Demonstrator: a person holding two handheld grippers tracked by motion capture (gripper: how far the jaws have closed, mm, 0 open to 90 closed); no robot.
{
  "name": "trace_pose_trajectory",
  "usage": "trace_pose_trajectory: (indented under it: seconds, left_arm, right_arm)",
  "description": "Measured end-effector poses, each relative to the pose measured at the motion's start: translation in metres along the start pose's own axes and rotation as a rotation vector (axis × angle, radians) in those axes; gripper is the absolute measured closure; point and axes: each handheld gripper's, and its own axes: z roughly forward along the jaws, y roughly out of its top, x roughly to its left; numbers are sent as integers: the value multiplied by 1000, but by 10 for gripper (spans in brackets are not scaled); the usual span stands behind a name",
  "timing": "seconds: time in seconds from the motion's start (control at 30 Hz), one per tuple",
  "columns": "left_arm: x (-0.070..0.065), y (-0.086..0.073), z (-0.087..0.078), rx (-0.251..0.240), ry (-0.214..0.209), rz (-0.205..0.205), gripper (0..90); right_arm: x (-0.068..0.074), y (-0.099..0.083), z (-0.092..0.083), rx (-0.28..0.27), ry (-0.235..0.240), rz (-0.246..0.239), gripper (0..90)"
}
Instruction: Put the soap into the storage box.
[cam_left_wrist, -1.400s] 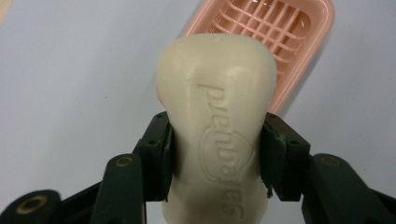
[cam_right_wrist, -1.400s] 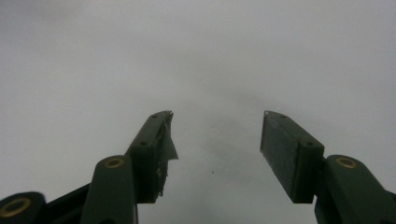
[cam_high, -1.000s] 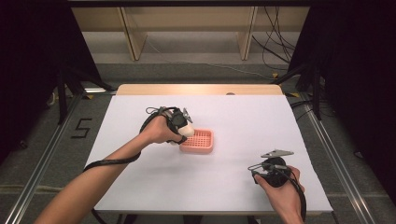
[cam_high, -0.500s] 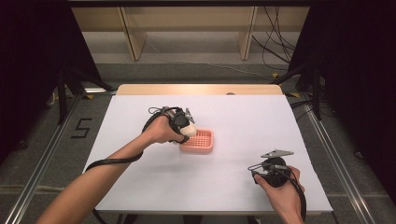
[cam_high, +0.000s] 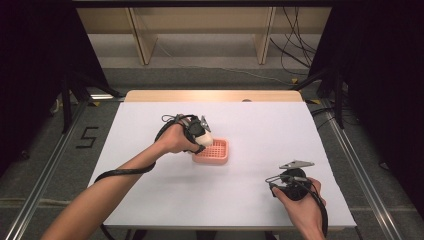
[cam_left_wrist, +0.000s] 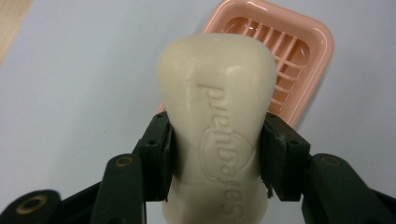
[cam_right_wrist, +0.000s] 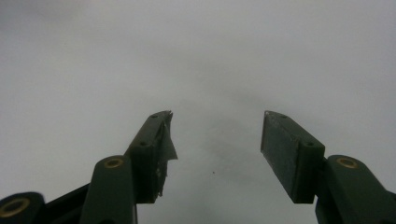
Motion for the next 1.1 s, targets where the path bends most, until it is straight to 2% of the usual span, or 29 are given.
trace_pose_trajectory:
  seconds: [0.27, 0.33, 0.43, 0.5, 0.6, 0.77, 0.8, 1.0, 1.03, 1.1]
  left_arm:
    - [0, 2, 3, -2, -2, 4, 496]
    - [-1, 2, 4, -9, -4, -14, 496]
    - [0, 4, 5, -5, -4, 6, 496]
    - [-1, 4, 6, -10, -9, -5, 496]
    - [-1, 5, 7, -14, -8, 7, 496]
    - [-3, 5, 9, -12, -13, 3, 495]
    - [-2, 6, 10, -10, -10, 15, 496]
    - [-3, 7, 13, -22, -9, 11, 496]
    - [-3, 7, 14, -18, -16, 1, 495]
    - [-2, 7, 15, -19, -12, 11, 495]
  right_arm:
    - [0, 0, 0, 0, 0, 1, 436]
    - [0, 0, 0, 0, 0, 0, 436]
    - [0, 0, 0, 1, 0, 0, 436]
    - [0, 0, 0, 0, 0, 0, 436]
    - [0, 0, 0, -4, -2, 3, 436]
    - [0, 0, 0, -4, 0, 1, 436]
    - [0, 0, 0, -3, 1, 0, 436]
    - [-1, 0, 0, -4, -2, 4, 435]
    - [-1, 0, 0, -4, -5, 3, 435]
    - [-1, 0, 0, -2, -10, -1, 434]
